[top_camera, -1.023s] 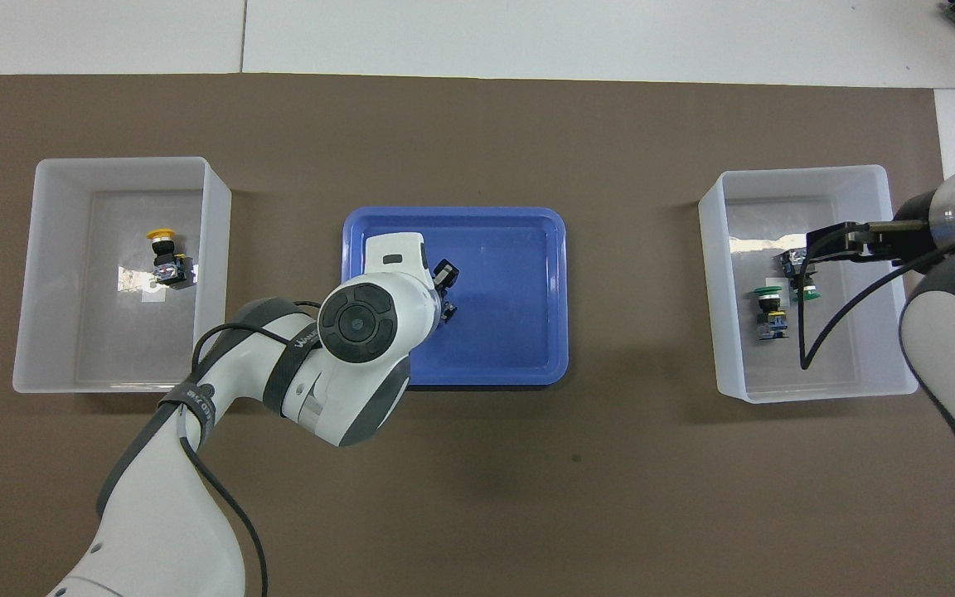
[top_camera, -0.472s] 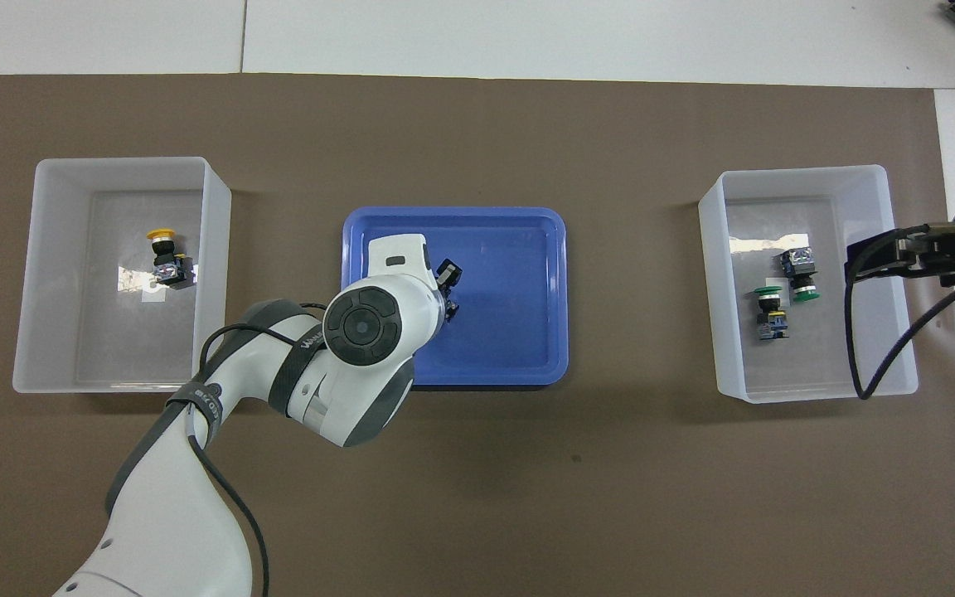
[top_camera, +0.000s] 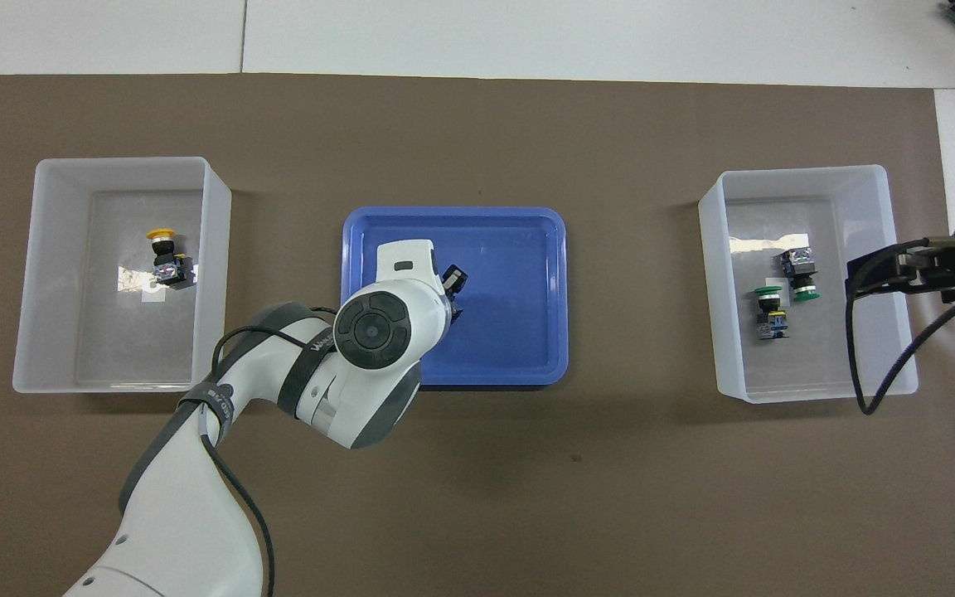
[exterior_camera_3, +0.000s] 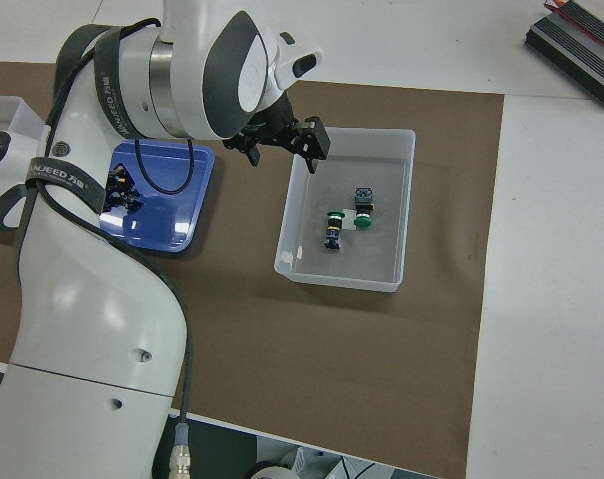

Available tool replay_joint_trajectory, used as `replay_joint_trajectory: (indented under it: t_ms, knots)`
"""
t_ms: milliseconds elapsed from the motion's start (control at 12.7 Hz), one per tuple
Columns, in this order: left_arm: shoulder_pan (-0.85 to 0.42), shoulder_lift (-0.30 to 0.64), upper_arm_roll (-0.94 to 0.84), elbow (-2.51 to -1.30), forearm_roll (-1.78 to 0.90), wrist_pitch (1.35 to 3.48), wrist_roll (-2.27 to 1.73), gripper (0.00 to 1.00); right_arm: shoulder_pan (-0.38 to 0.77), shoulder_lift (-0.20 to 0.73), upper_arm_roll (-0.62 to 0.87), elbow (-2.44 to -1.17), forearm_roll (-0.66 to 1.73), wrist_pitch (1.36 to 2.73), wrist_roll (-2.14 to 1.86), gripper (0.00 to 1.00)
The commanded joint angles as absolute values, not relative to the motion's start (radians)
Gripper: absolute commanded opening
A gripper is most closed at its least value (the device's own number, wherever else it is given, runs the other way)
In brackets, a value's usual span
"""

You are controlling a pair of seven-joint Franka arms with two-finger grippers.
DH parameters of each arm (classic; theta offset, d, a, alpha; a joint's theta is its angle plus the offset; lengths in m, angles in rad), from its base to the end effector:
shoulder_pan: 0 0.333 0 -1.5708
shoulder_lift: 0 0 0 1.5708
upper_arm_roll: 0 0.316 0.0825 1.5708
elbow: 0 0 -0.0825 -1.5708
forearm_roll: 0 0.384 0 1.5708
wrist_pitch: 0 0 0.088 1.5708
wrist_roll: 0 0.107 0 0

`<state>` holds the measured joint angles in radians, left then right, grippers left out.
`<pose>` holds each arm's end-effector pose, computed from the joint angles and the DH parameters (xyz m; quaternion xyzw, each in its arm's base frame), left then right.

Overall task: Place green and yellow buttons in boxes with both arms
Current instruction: 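Grasp the yellow button with the left gripper, then carry the yellow button with the left gripper over the left box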

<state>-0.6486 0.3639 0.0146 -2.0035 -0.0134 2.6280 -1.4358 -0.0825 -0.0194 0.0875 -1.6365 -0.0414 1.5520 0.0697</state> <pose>0.5072 -0.3731 0.3014 0.9111 0.3911 0.0651 0.1125 0.5447 -0.0013 0.6027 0.9987 -0.0321 -0.0317 0.0227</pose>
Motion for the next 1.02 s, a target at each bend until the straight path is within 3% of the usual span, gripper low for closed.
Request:
replay_joint_trajectory:
  t_ms: [0, 472, 944]
  knots:
    - [-0.667, 0.377, 0.038, -1.965, -0.006, 2.593, -1.447, 0.00, -0.091, -0.043, 0.094, -1.663, -0.023, 1.555, 0.075, 1.00]
    - [-0.603, 0.391, 0.054, -1.812, 0.084, 2.434, -1.439, 0.00, -0.091, -0.043, 0.094, -1.663, -0.023, 1.555, 0.075, 1.00]
    - [-0.445, 0.296, 0.041, -1.753, 0.089, 2.228, -1.191, 0.00, -0.092, -0.043, 0.094, -1.663, -0.023, 1.555, 0.075, 1.00]
